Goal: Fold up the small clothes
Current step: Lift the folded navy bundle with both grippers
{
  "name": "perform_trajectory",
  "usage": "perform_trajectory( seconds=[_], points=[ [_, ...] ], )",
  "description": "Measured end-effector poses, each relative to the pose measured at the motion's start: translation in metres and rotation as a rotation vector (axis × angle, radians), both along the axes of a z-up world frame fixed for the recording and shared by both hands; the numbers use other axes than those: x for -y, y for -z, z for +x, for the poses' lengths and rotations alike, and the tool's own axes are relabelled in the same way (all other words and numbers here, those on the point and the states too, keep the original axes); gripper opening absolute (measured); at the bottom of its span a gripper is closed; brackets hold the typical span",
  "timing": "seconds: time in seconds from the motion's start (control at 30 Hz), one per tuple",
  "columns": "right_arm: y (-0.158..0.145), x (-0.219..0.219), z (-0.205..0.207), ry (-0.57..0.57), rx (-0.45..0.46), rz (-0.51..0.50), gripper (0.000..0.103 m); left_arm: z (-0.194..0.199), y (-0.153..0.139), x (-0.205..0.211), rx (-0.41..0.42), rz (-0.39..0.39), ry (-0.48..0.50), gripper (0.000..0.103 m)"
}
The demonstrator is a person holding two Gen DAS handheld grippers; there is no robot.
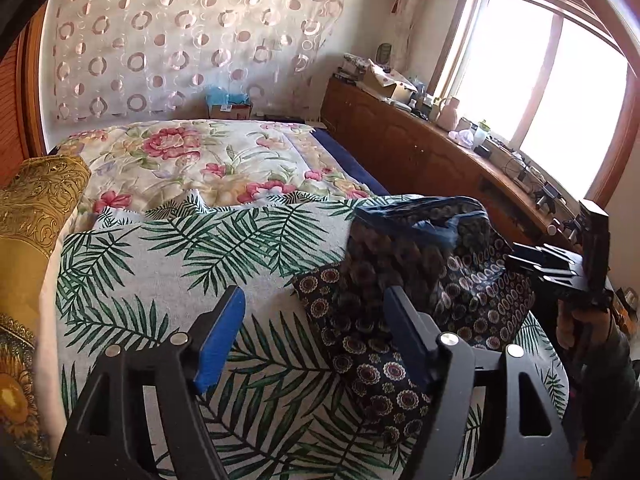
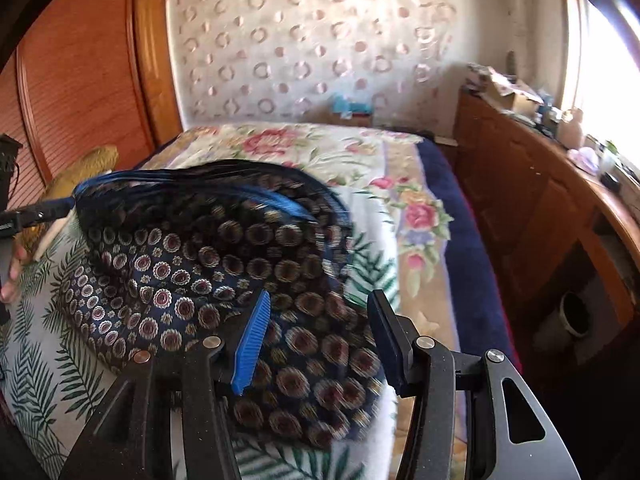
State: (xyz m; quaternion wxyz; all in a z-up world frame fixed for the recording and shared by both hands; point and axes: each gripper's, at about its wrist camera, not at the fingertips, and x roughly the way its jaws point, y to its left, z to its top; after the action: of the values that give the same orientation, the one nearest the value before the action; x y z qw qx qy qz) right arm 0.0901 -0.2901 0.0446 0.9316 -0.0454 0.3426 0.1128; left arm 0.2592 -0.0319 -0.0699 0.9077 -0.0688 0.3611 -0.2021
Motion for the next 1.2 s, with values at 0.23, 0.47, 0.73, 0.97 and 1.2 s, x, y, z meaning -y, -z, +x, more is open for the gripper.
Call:
perform_trajectory(
  seconds=[0.23,0.47,0.73,0.97,1.2],
  points=[
    [-0.002,-0.011,0.024,-0.025,-0.032,-0.037,0.011,0.012,0.012,0.007,-0.033,0.03,0.014,0.073],
    [-0.007,-0.004,0.027,0.044,-0.003,-0.038,0.006,0.039,0.031,0.032,-0.098,0.08,0.055,0.073],
    [-0.005,-0.003,0.025,0.043,-0.005,-0.041,0.006,0.059,0.047,0.035,-0.189,0.032,0.053,0.064],
    [0.005,0.002,0.036,0.046,-0.008,-0.02,0.006,0.064,0.05,0.041,-0.184,0.028,0.067,0.025],
    [0.005,0.001,0.038,0.042,-0.008,-0.014,0.051,0.044,0.021,0.027,-0.082,-0.025,0.05,0.004]
  ],
)
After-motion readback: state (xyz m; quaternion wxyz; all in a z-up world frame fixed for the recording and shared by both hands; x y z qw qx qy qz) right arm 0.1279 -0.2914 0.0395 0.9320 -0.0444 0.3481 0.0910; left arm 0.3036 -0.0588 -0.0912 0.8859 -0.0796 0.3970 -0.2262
